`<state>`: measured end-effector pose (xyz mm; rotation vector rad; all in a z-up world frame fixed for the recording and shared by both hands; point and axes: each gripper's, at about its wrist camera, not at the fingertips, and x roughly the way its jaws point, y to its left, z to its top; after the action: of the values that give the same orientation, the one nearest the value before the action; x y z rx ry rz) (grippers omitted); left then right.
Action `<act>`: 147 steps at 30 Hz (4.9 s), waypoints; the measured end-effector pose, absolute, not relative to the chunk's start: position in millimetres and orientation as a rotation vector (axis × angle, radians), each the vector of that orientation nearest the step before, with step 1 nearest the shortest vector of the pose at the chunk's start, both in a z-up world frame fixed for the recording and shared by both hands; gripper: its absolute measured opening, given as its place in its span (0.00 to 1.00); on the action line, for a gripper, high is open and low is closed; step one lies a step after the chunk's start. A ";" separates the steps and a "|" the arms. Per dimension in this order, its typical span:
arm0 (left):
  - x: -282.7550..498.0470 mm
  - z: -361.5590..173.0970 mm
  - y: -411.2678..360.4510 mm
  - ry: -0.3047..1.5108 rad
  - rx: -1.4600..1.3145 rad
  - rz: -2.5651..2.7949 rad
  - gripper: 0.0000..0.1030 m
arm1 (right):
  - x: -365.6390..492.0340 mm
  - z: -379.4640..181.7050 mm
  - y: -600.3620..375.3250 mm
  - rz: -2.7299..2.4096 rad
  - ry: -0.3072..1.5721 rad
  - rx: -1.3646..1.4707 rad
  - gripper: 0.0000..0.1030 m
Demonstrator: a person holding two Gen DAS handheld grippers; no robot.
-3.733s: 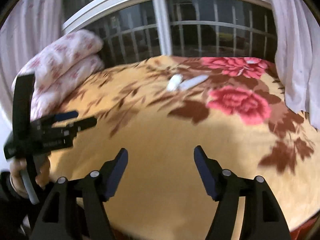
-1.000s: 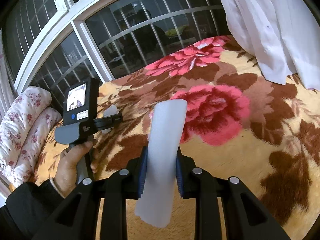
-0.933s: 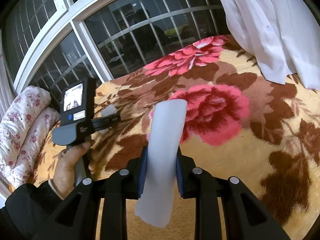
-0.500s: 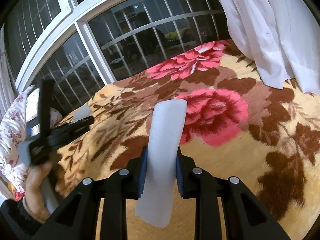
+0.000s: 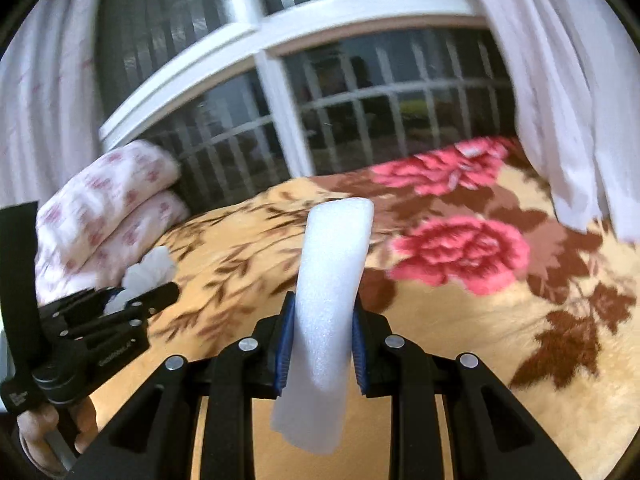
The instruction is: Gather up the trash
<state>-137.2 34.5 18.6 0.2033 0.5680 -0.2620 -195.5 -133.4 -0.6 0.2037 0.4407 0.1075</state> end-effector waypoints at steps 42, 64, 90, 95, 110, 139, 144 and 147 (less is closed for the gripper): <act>-262.4 -234.5 89.4 1.170 0.268 -0.438 0.29 | -322.6 -208.7 -30.8 0.237 1.128 0.128 0.26; -263.2 -206.3 100.5 1.115 0.263 -0.390 0.79 | -342.4 -167.1 -46.9 0.113 1.023 0.120 0.79; -199.5 -9.7 143.6 0.683 -0.089 -0.178 0.90 | -259.9 -25.5 -66.2 -0.123 0.581 0.095 0.95; -195.4 -21.0 146.3 0.703 -0.078 -0.166 0.90 | -256.3 -34.3 -56.2 -0.125 0.601 0.039 0.95; -199.8 -26.3 136.3 0.692 -0.021 -0.156 0.90 | -254.5 -34.9 -62.1 -0.149 0.597 0.052 0.95; -210.6 -18.0 131.5 0.622 -0.002 -0.168 0.92 | -255.5 -33.9 -63.4 -0.161 0.601 0.050 0.95; -210.1 -18.0 132.5 0.625 -0.010 -0.166 0.92 | -256.3 -34.2 -63.1 -0.169 0.594 0.050 0.95; -212.2 -18.7 128.9 0.609 0.034 -0.141 0.92 | -257.5 -36.4 -65.8 -0.170 0.594 0.058 0.95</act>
<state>-212.2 128.9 -18.7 0.0337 0.6091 -0.1406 -257.5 -65.8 -36.4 0.0581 0.5940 -0.1700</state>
